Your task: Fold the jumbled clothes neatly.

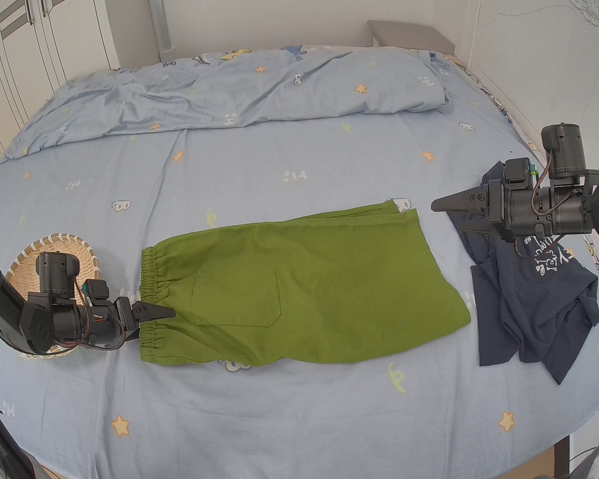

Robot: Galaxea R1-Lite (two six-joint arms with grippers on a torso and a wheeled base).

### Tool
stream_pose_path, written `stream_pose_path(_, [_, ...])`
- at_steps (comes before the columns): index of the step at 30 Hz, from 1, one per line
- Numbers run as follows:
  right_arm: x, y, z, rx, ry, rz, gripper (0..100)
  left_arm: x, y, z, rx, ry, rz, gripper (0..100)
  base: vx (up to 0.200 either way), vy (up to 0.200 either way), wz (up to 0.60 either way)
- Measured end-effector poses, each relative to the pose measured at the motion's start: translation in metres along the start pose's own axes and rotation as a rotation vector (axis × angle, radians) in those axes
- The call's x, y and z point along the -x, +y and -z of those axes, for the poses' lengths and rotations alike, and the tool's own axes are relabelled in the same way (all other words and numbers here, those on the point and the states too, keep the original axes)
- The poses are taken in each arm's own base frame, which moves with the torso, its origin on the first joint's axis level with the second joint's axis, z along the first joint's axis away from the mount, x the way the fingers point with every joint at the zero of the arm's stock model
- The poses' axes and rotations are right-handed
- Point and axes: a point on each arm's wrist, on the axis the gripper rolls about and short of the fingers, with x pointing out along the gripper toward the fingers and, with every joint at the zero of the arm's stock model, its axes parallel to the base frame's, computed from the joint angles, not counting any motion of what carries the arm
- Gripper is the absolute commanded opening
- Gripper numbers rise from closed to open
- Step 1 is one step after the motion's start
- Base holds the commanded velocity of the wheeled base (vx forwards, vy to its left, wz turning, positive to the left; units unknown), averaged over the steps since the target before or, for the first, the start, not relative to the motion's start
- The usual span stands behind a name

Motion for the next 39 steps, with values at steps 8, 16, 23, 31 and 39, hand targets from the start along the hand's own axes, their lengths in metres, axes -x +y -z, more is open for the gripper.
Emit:
stream_pose_path(8, [-0.003, -0.002, 0.000, 0.000, 0.003, 0.000, 100, -0.016, 0.004, -0.003, 0.017, 0.016, 0.006, 100, 0.000, 0.000, 0.00])
stream_pose_path(16, [-0.004, -0.003, 0.000, -0.001, 0.002, 0.001, 100, -0.026, 0.003, -0.015, 0.062, 0.008, 0.034, 100, 0.000, 0.000, 0.00])
stream_pose_path(23, [-0.006, -0.005, 0.000, -0.004, 0.006, 0.003, 100, -0.031, 0.007, -0.020, 0.067, 0.010, 0.075, 100, 0.000, 0.000, 0.00])
stream_pose_path(31, [-0.010, -0.008, 0.001, -0.005, 0.007, 0.004, 100, -0.033, 0.013, -0.020, 0.074, 0.004, 0.070, 0, 0.000, 0.000, 0.00])
stream_pose_path(39, [-0.011, -0.011, 0.000, -0.014, 0.007, 0.009, 100, -0.031, 0.013, -0.018, 0.113, 0.026, 0.091, 0, 0.000, 0.000, 0.00])
